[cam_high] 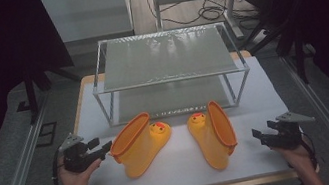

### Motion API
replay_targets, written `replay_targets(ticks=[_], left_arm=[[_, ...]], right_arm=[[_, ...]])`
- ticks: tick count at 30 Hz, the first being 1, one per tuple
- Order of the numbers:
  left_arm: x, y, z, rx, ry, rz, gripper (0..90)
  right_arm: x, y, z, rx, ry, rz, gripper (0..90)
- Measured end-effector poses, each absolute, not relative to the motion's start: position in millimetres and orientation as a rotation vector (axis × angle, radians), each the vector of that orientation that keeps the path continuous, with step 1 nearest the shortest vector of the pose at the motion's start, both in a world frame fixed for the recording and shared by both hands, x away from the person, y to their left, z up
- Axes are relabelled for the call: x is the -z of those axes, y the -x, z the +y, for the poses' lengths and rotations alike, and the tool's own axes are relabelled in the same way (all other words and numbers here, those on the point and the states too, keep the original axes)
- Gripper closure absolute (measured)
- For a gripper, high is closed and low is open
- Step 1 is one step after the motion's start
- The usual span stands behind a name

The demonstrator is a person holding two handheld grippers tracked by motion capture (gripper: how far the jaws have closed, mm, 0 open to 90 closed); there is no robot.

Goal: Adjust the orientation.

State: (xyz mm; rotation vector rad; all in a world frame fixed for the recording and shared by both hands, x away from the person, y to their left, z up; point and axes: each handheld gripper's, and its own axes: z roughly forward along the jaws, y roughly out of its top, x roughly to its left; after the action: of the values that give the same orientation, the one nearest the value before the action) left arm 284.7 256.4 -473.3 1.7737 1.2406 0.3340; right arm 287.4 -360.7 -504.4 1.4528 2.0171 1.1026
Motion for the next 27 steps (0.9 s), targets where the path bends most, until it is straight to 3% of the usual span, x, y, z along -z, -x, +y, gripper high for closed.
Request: replay_targets(ticks=[8,20,27], left_arm=[[473,-284,255,-0.333,-1.778,1.236,38.0],[468,-282,254,-0.343,-1.779,1.231,38.3],[468,-282,252,-0.332,-1.789,1.230,38.3]], right_arm=[[500,-287,-369,-1.137,-1.486,2.048,39.5],[493,-278,-359,-1.134,-1.346,2.232,89.1],[496,-277,-326,-1.165,-1.236,2.368,89.5]])
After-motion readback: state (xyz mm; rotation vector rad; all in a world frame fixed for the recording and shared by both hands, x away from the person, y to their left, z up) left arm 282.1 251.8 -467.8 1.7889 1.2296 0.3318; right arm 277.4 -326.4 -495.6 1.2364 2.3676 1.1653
